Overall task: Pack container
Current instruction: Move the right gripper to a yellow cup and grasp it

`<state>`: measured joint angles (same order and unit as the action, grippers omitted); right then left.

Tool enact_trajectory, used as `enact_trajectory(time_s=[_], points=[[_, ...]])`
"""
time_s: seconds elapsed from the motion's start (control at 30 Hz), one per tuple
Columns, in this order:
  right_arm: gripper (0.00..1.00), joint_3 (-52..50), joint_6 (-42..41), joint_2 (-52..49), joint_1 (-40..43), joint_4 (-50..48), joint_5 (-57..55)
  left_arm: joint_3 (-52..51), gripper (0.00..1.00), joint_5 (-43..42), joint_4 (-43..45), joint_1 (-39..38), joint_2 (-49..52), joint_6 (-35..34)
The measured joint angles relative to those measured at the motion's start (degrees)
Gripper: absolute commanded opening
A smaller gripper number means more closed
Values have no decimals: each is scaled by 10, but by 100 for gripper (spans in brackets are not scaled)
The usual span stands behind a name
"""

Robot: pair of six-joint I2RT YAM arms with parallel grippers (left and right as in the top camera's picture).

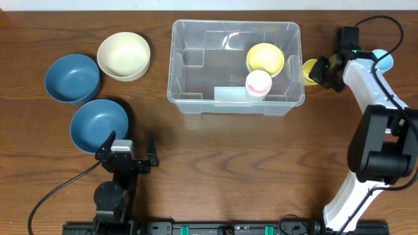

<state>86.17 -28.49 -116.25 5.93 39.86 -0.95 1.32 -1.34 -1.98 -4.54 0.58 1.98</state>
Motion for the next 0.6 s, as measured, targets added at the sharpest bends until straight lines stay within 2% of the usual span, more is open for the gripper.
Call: enact_trajectory(time_s=[0.17, 0.43, 0.6], points=[[1, -1, 0, 41, 22, 24, 0, 0, 98, 0, 0, 0, 0, 0], [1, -1, 0, 202, 35, 47, 2, 0, 98, 0, 0, 0, 0, 0], [1, 0, 10, 290, 29, 79, 50, 0, 98, 0, 0, 0, 0, 0]])
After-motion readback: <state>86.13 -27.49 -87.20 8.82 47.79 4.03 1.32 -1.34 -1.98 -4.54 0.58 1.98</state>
